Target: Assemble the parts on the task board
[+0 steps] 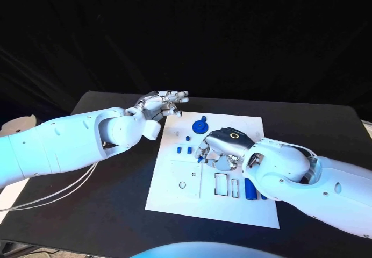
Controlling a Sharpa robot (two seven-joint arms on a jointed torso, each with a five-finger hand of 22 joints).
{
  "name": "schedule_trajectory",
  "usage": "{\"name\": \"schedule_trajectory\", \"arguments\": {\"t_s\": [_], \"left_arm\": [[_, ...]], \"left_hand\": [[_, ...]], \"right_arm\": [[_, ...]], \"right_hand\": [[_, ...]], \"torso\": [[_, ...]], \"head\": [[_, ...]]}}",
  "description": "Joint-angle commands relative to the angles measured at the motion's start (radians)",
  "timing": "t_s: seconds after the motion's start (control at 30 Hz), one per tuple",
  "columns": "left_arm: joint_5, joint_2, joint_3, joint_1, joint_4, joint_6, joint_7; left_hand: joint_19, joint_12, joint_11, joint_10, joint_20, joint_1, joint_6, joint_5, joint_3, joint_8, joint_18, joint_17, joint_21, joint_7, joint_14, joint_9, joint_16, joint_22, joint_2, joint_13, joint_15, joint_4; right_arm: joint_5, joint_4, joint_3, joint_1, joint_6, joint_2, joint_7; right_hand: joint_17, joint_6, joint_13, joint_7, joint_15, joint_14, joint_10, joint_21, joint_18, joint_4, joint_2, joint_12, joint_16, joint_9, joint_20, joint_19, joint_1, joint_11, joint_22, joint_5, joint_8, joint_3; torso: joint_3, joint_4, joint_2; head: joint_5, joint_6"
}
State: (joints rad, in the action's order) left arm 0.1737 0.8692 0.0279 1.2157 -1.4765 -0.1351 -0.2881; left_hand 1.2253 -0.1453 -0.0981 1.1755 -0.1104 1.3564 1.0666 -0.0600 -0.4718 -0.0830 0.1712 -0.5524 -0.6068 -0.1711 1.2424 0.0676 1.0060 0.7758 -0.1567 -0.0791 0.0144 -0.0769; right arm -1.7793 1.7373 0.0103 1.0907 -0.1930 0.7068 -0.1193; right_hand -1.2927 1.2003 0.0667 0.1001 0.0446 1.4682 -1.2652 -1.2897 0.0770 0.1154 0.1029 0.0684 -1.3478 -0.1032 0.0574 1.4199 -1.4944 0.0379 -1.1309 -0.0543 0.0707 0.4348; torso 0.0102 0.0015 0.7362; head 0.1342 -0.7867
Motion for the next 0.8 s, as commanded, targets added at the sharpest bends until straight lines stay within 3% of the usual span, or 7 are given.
{"name": "schedule_trajectory", "arguments": {"t_s": [0.03,0.17,0.8], "left_arm": [[-0.004,-0.003,-0.001,0.001,-0.004,0.015,-0.008],[-0.004,-0.003,-0.001,0.001,-0.005,0.014,-0.009],[-0.004,-0.006,-0.001,0.001,-0.004,0.018,-0.008]], "left_hand": [[0.0,-0.003,0.0,-0.006,-0.002,-0.002,-0.001,-0.003,0.006,-0.002,0.011,0.002,0.004,-0.002,-0.005,0.0,-0.001,-0.001,0.005,-0.001,-0.001,0.002],[0.0,-0.003,0.0,-0.006,-0.002,-0.002,-0.001,-0.003,0.006,-0.002,0.011,0.002,0.004,-0.002,-0.005,0.0,-0.001,-0.001,0.005,-0.001,-0.001,0.002],[0.001,-0.008,-0.001,-0.011,-0.003,-0.008,-0.003,-0.003,0.013,-0.002,0.011,0.005,0.007,-0.003,-0.006,0.0,0.002,-0.004,0.009,0.0,0.0,0.0]], "right_arm": [[-0.031,-0.012,-0.004,-0.011,0.042,-0.013,0.019],[-0.034,-0.022,-0.008,-0.02,0.051,-0.027,0.023],[-0.03,-0.048,-0.015,-0.044,0.081,-0.064,0.029]], "right_hand": [[-0.001,0.0,0.0,0.005,-0.007,0.061,0.0,-0.002,0.01,-0.001,-0.003,-0.004,-0.005,-0.001,0.007,0.001,0.005,0.005,0.0,-0.005,-0.001,0.008],[-0.001,0.0,0.0,0.006,-0.008,0.061,0.0,-0.003,0.01,-0.002,-0.003,-0.004,-0.006,-0.002,0.008,0.001,0.008,0.006,-0.001,-0.004,-0.001,0.009],[0.002,0.001,0.0,0.007,-0.011,0.06,0.0,0.0,0.011,-0.004,-0.001,-0.004,-0.004,-0.004,0.011,-0.001,0.021,0.008,0.004,0.001,-0.001,0.008]], "torso": [[-0.0006,0.0007,0.0],[0.0013,-0.0009,0.0],[0.0016,-0.0009,0.001]], "head": [[0.01,-0.004],[0.015,-0.008],[0.024,-0.011]]}}
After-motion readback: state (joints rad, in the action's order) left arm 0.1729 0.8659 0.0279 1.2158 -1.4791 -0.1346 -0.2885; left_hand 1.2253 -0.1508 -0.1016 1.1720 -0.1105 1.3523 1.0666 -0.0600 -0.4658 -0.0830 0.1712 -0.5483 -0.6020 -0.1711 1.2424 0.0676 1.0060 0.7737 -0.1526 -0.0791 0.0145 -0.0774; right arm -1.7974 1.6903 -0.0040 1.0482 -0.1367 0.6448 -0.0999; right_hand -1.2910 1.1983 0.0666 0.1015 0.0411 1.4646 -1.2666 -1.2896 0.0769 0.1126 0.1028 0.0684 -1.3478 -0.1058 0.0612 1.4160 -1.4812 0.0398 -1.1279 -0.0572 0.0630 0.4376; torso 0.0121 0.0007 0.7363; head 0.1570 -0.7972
